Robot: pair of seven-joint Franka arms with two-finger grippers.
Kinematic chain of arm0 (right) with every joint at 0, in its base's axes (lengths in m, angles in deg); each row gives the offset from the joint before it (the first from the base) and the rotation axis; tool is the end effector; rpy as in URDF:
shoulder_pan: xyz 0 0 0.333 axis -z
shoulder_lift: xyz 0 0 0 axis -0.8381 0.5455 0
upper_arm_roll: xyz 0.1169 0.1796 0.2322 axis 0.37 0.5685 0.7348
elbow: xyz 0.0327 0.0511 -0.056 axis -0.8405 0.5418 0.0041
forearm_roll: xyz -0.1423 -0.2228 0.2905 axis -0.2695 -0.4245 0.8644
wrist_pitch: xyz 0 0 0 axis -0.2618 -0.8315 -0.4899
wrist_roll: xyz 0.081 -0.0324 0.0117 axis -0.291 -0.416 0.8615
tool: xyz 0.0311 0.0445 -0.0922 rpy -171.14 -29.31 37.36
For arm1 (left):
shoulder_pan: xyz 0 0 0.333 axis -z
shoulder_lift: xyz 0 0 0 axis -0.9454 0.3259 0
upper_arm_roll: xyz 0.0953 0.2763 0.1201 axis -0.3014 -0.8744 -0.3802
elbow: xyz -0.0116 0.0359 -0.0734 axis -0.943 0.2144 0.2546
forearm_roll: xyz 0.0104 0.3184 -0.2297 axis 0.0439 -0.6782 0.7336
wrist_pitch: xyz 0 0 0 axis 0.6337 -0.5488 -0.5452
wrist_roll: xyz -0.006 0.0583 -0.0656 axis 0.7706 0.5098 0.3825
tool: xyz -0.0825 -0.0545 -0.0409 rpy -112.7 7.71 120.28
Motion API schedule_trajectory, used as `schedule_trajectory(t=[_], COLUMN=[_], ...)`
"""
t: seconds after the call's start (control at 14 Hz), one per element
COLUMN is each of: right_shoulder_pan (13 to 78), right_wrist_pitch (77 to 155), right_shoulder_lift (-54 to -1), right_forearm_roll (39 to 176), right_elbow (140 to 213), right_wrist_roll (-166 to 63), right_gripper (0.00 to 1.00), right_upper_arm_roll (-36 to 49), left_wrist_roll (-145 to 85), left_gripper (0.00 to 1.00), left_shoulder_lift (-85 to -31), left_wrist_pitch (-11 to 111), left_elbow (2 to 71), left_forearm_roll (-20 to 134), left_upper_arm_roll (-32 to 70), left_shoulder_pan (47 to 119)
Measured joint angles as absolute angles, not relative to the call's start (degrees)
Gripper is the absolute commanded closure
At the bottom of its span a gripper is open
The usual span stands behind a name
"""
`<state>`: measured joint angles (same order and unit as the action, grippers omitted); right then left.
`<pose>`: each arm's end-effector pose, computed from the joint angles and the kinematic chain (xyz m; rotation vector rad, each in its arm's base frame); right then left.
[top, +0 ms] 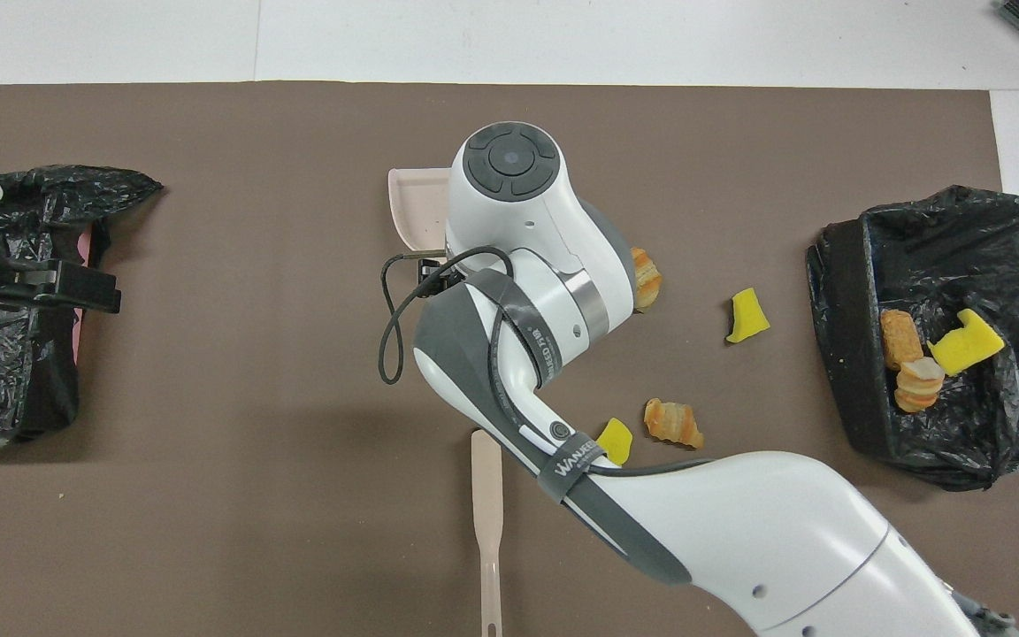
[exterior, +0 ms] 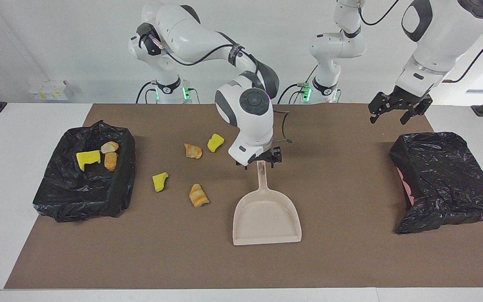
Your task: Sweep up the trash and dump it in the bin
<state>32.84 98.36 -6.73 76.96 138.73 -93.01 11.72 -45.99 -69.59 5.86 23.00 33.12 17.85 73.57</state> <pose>0.6111 0.3960 0.4391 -3.0448 -0.0104 0.1438 0.5473 -0.0462 0.6040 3.1088 -0.1315 0.0121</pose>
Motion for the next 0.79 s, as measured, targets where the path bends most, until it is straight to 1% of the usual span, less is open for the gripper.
schedule_trajectory(t=[0.21,0.29,0.43,0.57,0.79], right_shoulder_pan=[32.87,32.77,32.26,31.37,29.68], right_wrist_pitch=[92.54,90.81,89.90,91.45,99.88], right_shoulder_lift=[-16.06,-20.01,-26.88,-32.47,-40.42], right_forearm_roll=[78.47,78.65,79.01,81.85,85.64], right_elbow=[144.35,147.81,155.87,165.17,181.36], right_wrist_roll=[-93.01,-93.01,-93.02,-93.07,-93.11], right_gripper=[0.00,0.00,0.00,0.00,0.00], right_upper_arm_roll=[11.82,11.87,12.01,12.10,12.16], left_wrist_roll=[-45.99,-45.96,-45.95,-46.06,-46.08], left_gripper=[0.00,0.00,0.00,0.00,0.00], left_shoulder_lift=[-69.59,-69.59,-69.59,-69.59,-69.31], left_wrist_pitch=[5.86,5.86,5.88,6.00,7.20], left_elbow=[23.00,23.00,23.00,22.99,22.98], left_forearm_roll=[33.12,33.12,33.12,33.13,33.20], left_upper_arm_roll=[17.74,17.74,17.95,18.72,19.43], left_shoulder_pan=[73.55,73.55,73.60,73.86,77.39])
